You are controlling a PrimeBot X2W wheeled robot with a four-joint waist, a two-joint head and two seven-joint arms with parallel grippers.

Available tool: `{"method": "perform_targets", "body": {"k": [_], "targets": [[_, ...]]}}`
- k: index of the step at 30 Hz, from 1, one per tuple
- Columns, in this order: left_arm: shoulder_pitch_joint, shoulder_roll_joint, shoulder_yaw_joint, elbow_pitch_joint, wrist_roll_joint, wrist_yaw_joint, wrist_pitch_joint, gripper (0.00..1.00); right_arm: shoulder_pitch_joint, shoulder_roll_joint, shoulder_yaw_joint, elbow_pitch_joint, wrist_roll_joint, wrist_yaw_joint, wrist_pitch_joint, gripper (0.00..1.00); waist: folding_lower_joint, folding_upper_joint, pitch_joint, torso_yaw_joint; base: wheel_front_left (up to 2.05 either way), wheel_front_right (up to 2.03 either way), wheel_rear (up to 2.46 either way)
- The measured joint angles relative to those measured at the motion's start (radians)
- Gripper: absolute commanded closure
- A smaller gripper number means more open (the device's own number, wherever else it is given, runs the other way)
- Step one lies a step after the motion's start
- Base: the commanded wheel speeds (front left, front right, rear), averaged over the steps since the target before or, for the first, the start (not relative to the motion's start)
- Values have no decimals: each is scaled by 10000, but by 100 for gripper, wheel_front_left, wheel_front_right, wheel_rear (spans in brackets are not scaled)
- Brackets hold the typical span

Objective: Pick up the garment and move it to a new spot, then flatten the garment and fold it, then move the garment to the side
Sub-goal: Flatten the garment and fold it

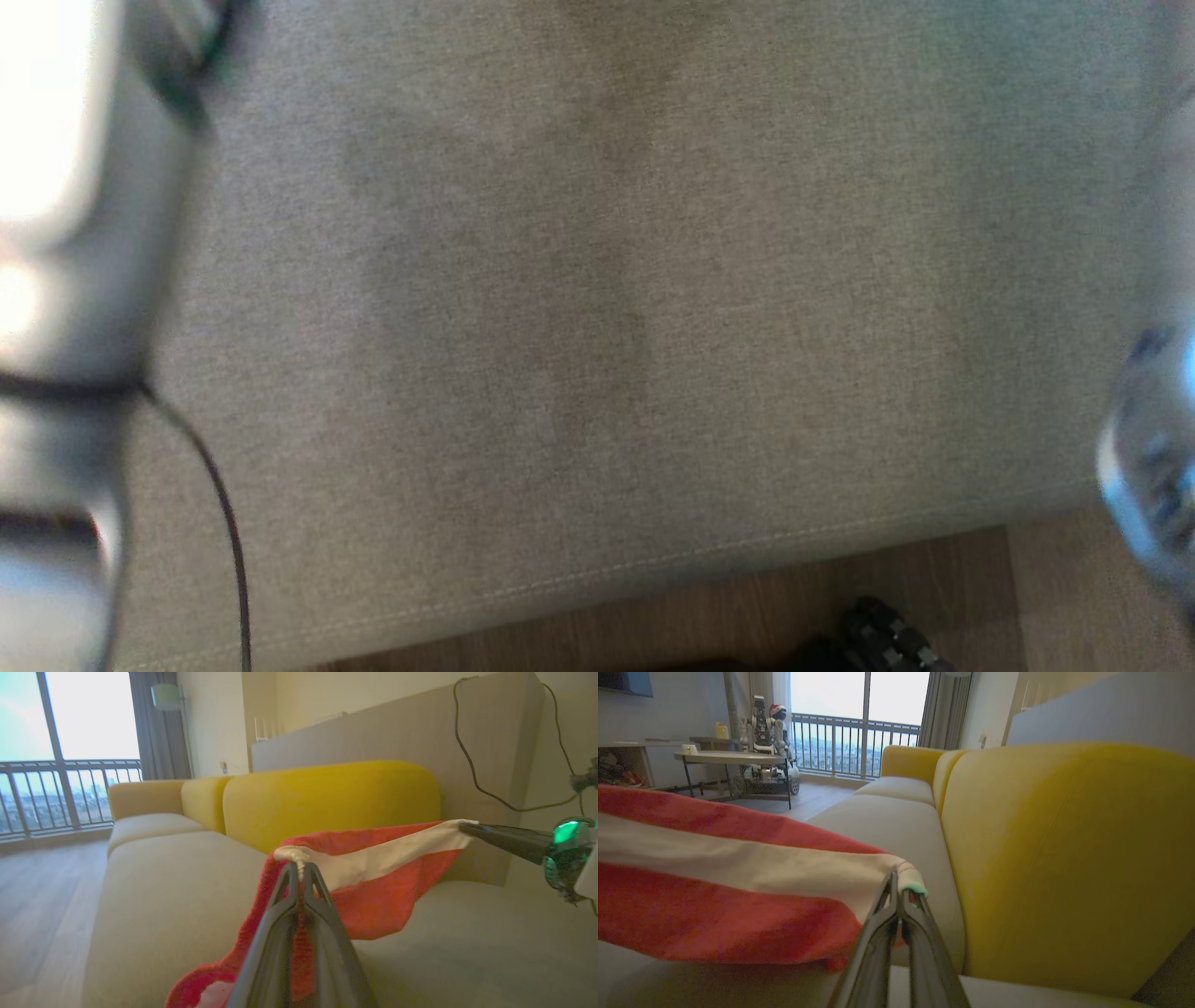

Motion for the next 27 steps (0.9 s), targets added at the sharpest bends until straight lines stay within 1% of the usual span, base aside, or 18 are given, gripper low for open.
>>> {"method": "perform_targets", "body": {"k": [4, 6, 8, 13, 17, 20, 23, 25, 27], "targets": [[2516, 219, -428, -1030, 293, -4, 12, 100, 1979, 199, 382, -42, 324, 0, 297, 100, -4, 0, -106, 36, 0, 0, 0], [3356, 349, -385, -1580, 343, -63, 12, 100, 2854, 203, 391, -370, 506, 0, 374, 100, -4, 0, -240, 43, 0, 0, 0], [4167, 445, -387, -2111, 433, -65, 12, 100, 3819, 207, 453, -949, 859, 0, 623, 100, -5, 1, -449, 64, 0, 0, 0], [6219, 761, -802, -3106, 748, -63, 12, 100, 6775, 203, 656, -3344, 1432, 0, 1162, 100, -6, 1, -1043, 136, 0, 0, 0], [7789, 832, -993, -3392, 886, -65, 13, 100, 9432, -31, 660, -5486, 1950, 0, 1733, 100, -6, 1, -1597, 196, 0, 0, 0], [8649, 842, -993, -3482, 867, -65, 13, 100, 11180, -150, 591, -6916, 2589, 0, 2075, 100, -6, 1, -2017, 246, 0, 0, 0], [9396, 848, -675, -3616, 771, -67, 13, 100, 12470, -224, 69, -8034, 2840, 0, 2374, 100, -7, 2, -2429, 267, 0, 0, 0], [9884, 840, -458, -3917, 669, -67, 13, 100, 13114, -238, -343, -8663, 2922, 0, 2489, 100, -6, 1, -2670, 266, 0, 0, 0], [10318, 834, -439, -4295, 564, -67, 13, 100, 13634, -221, -656, -9160, 3018, 0, 2644, 100, -7, 2, -2871, 271, 0, 0, 0]]}}
